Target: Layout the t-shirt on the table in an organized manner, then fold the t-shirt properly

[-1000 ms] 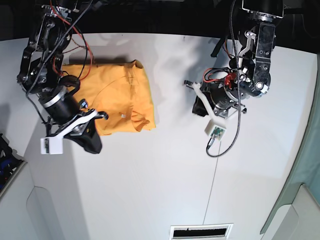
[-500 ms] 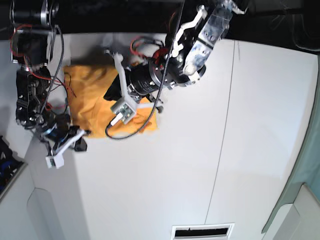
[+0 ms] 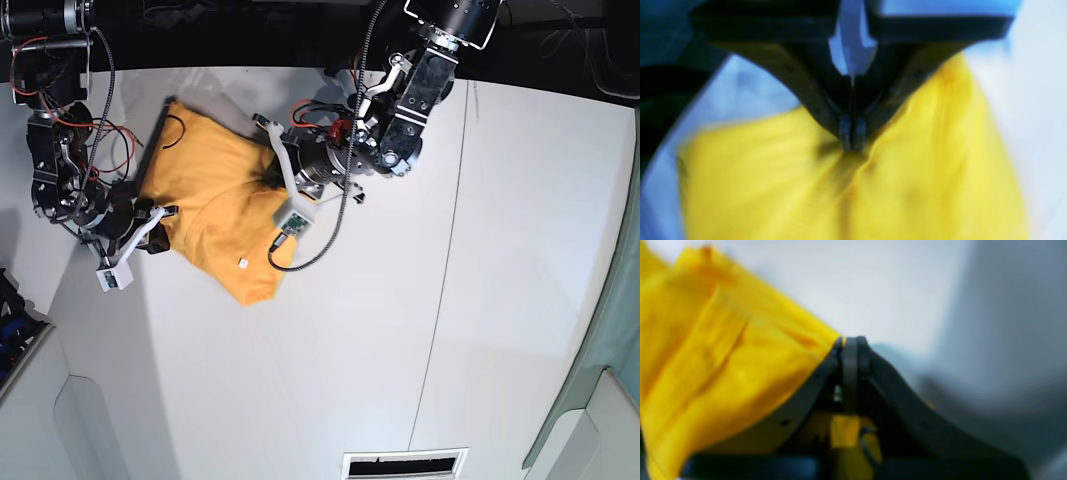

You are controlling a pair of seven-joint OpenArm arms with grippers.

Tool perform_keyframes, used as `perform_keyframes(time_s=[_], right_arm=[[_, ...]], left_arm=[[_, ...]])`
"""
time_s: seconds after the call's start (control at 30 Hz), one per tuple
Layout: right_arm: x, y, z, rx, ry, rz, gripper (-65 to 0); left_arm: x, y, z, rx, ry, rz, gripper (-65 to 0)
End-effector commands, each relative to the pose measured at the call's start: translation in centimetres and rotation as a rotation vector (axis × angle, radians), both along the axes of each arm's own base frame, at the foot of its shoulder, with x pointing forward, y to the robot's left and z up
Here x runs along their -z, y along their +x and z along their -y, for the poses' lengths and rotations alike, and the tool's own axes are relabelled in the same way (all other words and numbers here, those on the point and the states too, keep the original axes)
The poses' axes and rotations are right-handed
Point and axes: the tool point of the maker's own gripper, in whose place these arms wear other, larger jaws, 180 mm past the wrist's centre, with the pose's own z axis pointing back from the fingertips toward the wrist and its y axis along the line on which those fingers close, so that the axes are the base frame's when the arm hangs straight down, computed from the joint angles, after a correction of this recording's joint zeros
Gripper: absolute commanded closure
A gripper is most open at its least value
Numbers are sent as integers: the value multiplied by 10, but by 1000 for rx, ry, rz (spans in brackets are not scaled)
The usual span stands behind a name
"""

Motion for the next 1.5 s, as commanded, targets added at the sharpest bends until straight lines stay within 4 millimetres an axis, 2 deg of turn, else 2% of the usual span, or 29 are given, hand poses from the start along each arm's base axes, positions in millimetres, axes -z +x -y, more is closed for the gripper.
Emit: perform_keyframes(time_s=[0.0,0.1,0.27,0.47,0.57,0.7,0.8,0.9,0.97,1.03,1.13,1.3,1.4,1.47], right_arm=[[-9,6,1,-4,10,24,0],[-3,-14,1,5,58,3,0],[-1,-46,-11,23,139,-1,0],[2,-73,-50,-6,201,-25,0],[3,-77,-65,-4,235,-32,0],[3,-77,-79,-2,266,-33,0],[3,-78,-79,1,268,-36,0],[2,-75,-69,30,265,-28,0],[-1,-71,-55,67,259,-18,0],[-5,-68,-37,111,248,-14,0],[-14,-66,-5,179,223,-5,0],[-42,-71,43,256,217,34,0],[-49,-87,60,244,197,5,0],[-47,-106,68,226,179,-42,0]], left_arm=[[-11,21,-12,-34,8,51,0],[-23,48,-32,-63,37,105,0],[-45,78,-36,-61,55,179,0],[-47,85,-38,-59,75,193,0],[-48,87,-40,-56,92,204,0],[-51,91,-43,-61,101,213,0],[-48,91,-51,-63,122,207,0],[-51,93,-63,-64,147,221,0],[-56,96,-74,-84,167,238,0],[-63,100,-88,-133,194,252,0],[-70,95,-106,-194,215,266,0],[-66,60,-138,-247,234,243,0],[-64,27,-156,-255,243,211,0],[-64,0,-162,-250,238,183,0]])
